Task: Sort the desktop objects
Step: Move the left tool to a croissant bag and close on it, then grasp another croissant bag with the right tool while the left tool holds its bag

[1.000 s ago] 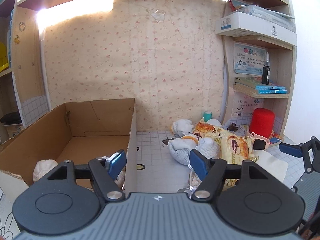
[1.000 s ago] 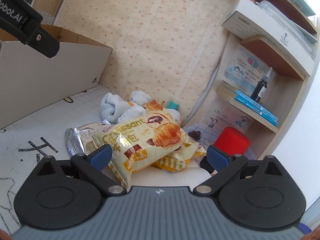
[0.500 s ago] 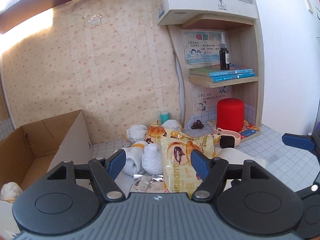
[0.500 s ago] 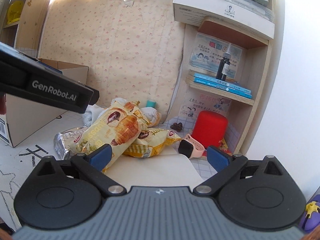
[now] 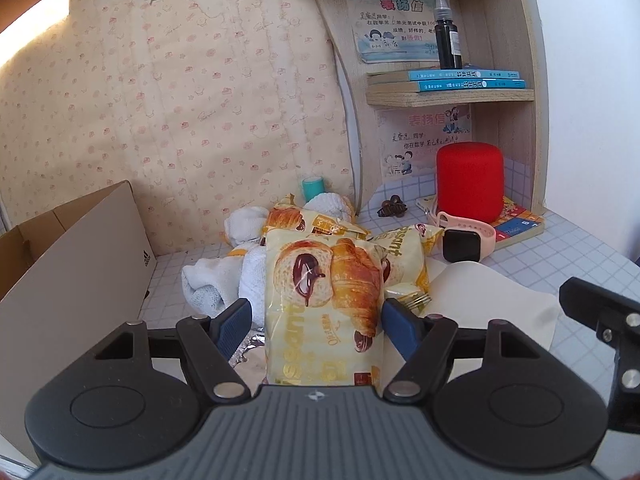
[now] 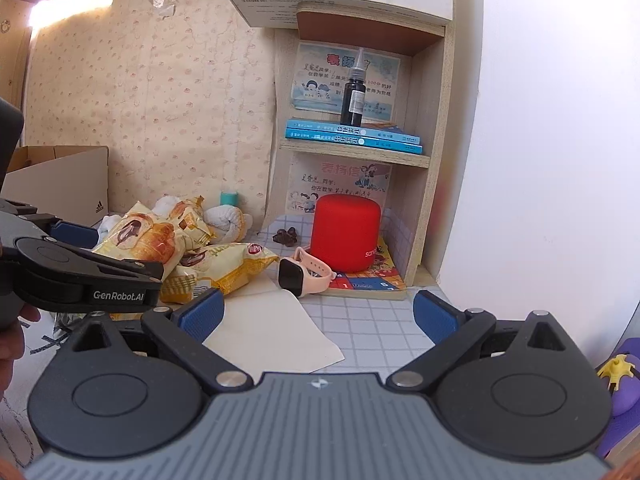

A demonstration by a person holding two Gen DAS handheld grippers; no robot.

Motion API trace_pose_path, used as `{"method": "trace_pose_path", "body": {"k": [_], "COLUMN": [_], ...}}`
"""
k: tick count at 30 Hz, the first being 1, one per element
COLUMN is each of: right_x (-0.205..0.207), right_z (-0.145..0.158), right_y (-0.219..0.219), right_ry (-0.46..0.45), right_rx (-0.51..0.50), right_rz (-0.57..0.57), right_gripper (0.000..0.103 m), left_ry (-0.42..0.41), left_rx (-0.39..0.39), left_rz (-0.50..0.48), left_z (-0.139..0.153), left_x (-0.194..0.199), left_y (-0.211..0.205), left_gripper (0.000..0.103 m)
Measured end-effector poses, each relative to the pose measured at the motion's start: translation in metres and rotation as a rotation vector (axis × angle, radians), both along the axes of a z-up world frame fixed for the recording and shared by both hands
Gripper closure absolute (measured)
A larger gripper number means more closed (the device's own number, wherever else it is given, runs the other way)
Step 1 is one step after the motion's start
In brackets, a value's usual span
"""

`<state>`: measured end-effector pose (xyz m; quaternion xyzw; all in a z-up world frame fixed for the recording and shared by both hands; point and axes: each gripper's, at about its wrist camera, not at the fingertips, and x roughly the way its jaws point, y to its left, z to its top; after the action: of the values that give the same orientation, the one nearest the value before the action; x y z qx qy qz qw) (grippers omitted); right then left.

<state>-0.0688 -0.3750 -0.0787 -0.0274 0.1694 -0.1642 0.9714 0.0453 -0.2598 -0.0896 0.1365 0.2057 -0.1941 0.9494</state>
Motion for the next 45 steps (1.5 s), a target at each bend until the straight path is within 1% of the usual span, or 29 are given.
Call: {"method": "trace_pose_path", "body": {"k": [2,3,4,8,11,15,17,20,23,25,29,31,34,40,43,45], "right_x": [0.001,0.002,0.004,0.019,0.041,0.071,0.086,0.104,0.122,0.134,0.151,0.16,0.159,0.143,0.148,0.158], "right_z": [0.0,0.0,0.001,0.004,0.006,0.007,0.007,0.004,0.0,-0.003,-0.011,-0.019,-0.023,-0.017,-0.016,-0.019], "right_y": [-0.007,-0.009,-0.011,-0.014,-0.011,-0.004,0.002,0.008,0.015,0.02,0.024,0.021,0.015,0.011,0.011,0.018], "right_ry": [-0.007,-0.008,-0.01,0.014,0.055,0.072,0.084,0.099,0.13,0.156,0.202,0.246,0.249,0.258,0.244,0.267], "right_rx": [0.041,0.053,0.066,0.131,0.159,0.212,0.217,0.247,0.252,0.254,0.268,0.267,0.286,0.211,0.254,0.235], "right_rz": [-0.004,-0.001,0.003,0.046,0.05,0.032,0.021,0.033,0.049,0.036,0.008,-0.019,-0.016,-0.031,-0.019,-0.006], "right_gripper": [0.005,0.005,0.005,0.005,0.005,0.005,0.005,0.005,0.005,0.005,0.005,0.005,0.007,0.007,0.007,0.007], "left_ry": [0.005,0.015,0.027,0.034,0.029,0.012,0.002,-0.021,-0.046,-0.068,-0.06,-0.066,-0.061,-0.045,-0.055,-0.059], "left_rx": [0.012,0.02,0.017,-0.025,-0.057,-0.071,-0.075,-0.078,-0.085,-0.077,-0.102,-0.11,-0.112,-0.135,-0.132,-0.136], "left_rz": [0.005,0.007,0.008,0.019,0.036,0.044,0.05,0.057,0.062,0.069,0.085,0.082,0.076,0.072,0.064,0.071], "left_z": [-0.004,-0.006,-0.008,-0.008,-0.004,0.001,0.003,0.005,0.007,0.008,0.01,0.011,0.012,0.012,0.013,0.015], "left_x": [0.003,0.005,0.007,0.009,0.008,0.004,0.001,-0.005,-0.01,-0.012,-0.007,-0.007,-0.007,-0.007,-0.01,-0.01], "left_y": [-0.003,-0.004,-0.004,0.005,0.015,0.029,0.036,0.048,0.057,0.062,0.075,0.079,0.081,0.082,0.081,0.082], "left_gripper": [0.03,0.034,0.042,0.048,0.05,0.051,0.051,0.051,0.051,0.051,0.051,0.051,0.051,0.051,0.051,0.051]}}
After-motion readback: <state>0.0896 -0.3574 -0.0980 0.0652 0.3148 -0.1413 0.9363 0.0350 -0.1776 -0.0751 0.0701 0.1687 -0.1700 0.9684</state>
